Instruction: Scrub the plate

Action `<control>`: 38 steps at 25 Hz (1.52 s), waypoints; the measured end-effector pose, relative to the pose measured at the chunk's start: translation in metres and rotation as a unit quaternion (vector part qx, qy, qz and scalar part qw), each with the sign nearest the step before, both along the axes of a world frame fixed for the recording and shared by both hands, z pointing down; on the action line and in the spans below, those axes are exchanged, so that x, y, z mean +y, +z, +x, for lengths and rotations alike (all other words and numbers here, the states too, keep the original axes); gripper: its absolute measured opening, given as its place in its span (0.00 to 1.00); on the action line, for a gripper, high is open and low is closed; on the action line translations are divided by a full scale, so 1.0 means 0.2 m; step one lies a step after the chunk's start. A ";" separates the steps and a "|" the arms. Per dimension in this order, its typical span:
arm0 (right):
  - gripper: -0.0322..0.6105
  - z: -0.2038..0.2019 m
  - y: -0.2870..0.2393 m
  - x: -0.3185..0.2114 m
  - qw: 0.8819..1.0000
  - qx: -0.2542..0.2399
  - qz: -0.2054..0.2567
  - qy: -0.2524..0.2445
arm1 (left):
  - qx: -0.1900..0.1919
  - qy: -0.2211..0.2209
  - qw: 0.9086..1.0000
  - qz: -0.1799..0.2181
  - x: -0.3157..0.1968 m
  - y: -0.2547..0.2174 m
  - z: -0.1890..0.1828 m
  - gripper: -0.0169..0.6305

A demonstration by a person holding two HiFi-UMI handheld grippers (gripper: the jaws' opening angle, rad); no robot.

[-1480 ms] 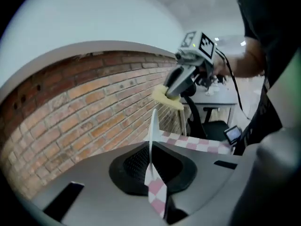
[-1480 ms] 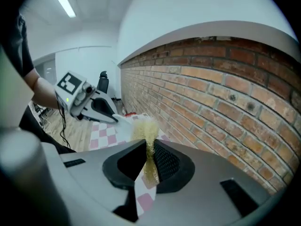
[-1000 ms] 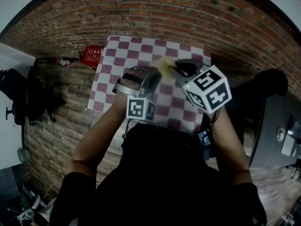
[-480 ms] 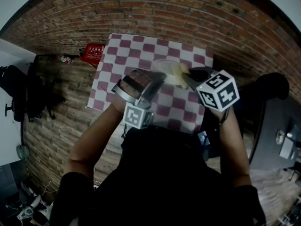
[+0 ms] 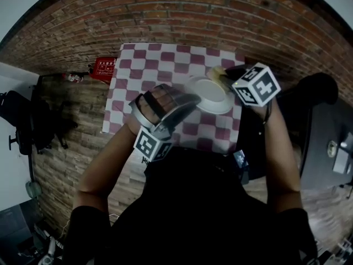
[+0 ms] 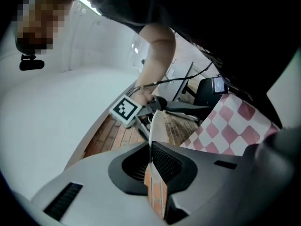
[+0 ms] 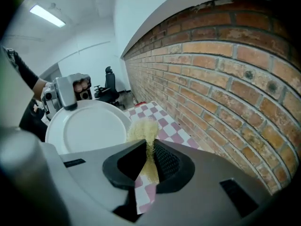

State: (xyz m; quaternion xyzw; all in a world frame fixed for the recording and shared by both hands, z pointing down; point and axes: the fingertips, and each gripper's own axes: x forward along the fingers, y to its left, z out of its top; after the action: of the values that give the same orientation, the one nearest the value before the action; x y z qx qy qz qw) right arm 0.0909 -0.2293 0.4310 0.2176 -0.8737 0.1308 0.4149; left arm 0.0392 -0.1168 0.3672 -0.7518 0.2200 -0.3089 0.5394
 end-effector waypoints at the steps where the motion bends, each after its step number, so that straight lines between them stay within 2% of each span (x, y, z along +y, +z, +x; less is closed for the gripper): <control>1: 0.12 -0.02 0.02 0.01 1.000 0.008 -0.004 -0.016 | -0.008 0.014 1.000 0.002 0.02 0.01 0.03 0.07; 4: 0.12 -0.11 0.04 0.05 0.998 0.022 -0.007 -0.058 | -0.027 0.040 0.999 0.007 0.06 0.04 0.11 0.07; 8: 0.12 -0.26 -0.01 0.12 0.995 0.013 -0.005 -0.099 | -0.041 0.056 0.998 -0.001 0.08 0.09 0.15 0.07; 14: 0.12 -0.36 -0.17 0.25 0.991 -0.020 0.003 -0.129 | -0.044 0.041 0.998 -0.011 0.04 0.12 0.11 0.07; 19: 0.12 -0.36 -0.26 0.36 0.991 -0.032 -0.013 -0.132 | -0.036 -0.013 0.999 -0.026 -0.02 0.18 0.02 0.07; 26: 0.12 -0.29 -0.24 0.40 0.992 -0.039 -0.043 -0.114 | -0.038 -0.065 0.997 -0.033 -0.12 0.24 -0.13 0.06; 29: 0.12 -0.26 -0.20 0.41 0.991 -0.036 -0.058 -0.114 | -0.027 -0.088 0.995 -0.032 -0.17 0.22 -0.21 0.07; 33: 0.12 -0.17 -0.09 0.35 0.993 -0.012 -0.069 -0.098 | -0.019 -0.094 0.995 -0.032 -0.16 0.20 -0.24 0.07; 38: 0.12 -0.08 0.05 0.24 0.993 0.013 -0.091 -0.074 | -0.030 -0.065 0.997 -0.022 -0.12 0.17 -0.21 0.07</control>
State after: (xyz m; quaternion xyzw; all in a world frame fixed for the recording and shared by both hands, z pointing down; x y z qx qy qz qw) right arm 0.0753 -0.1818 0.4413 0.1155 -0.8664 0.1760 0.4529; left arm -0.0019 -0.1408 0.4006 -0.7378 0.2449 -0.3707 0.5082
